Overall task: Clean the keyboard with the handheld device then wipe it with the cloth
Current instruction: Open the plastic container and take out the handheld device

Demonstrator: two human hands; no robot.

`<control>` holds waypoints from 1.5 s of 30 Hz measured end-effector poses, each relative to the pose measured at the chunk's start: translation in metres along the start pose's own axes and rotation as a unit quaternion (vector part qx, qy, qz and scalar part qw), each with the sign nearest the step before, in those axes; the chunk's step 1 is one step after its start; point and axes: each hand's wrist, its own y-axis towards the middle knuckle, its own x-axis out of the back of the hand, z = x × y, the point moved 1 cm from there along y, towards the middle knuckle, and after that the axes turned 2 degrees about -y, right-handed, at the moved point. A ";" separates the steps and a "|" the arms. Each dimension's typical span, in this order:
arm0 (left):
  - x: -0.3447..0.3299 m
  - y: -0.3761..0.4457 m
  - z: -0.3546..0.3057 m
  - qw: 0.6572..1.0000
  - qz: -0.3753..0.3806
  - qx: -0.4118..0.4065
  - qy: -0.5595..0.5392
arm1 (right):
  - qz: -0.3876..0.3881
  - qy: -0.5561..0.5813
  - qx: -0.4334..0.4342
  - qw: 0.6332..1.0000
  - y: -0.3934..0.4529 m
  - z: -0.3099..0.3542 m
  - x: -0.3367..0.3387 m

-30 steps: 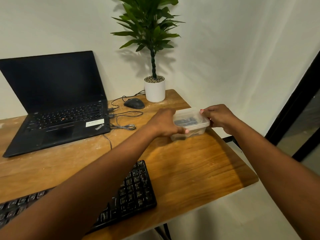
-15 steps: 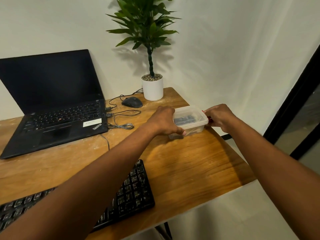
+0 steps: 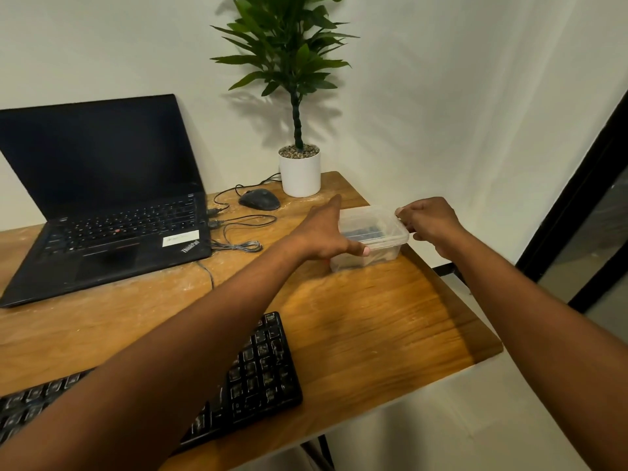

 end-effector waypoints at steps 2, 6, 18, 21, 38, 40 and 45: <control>0.002 -0.002 -0.004 1.000 -0.010 -0.002 -0.005 | 0.005 0.006 0.017 1.000 -0.002 0.005 0.001; 0.003 -0.011 -0.012 1.000 -0.027 -0.015 0.004 | -0.009 -0.016 0.043 0.999 -0.010 0.013 0.009; -0.031 -0.066 -0.050 0.995 -0.042 -0.052 0.071 | 0.009 -0.059 0.035 0.998 -0.063 -0.004 0.052; -0.042 -0.077 -0.055 0.995 -0.045 -0.058 0.067 | 0.015 -0.066 0.025 0.997 -0.074 -0.011 0.060; -0.084 -0.097 -0.030 0.996 -0.013 -0.060 0.069 | 0.017 -0.208 0.013 0.978 -0.090 -0.037 0.041; -0.086 -0.096 -0.028 0.995 -0.013 -0.062 0.072 | 0.006 -0.234 0.024 0.972 -0.091 -0.036 0.038; -0.085 -0.095 -0.025 0.995 -0.011 -0.061 0.076 | -0.007 -0.291 0.036 0.956 -0.096 -0.030 0.034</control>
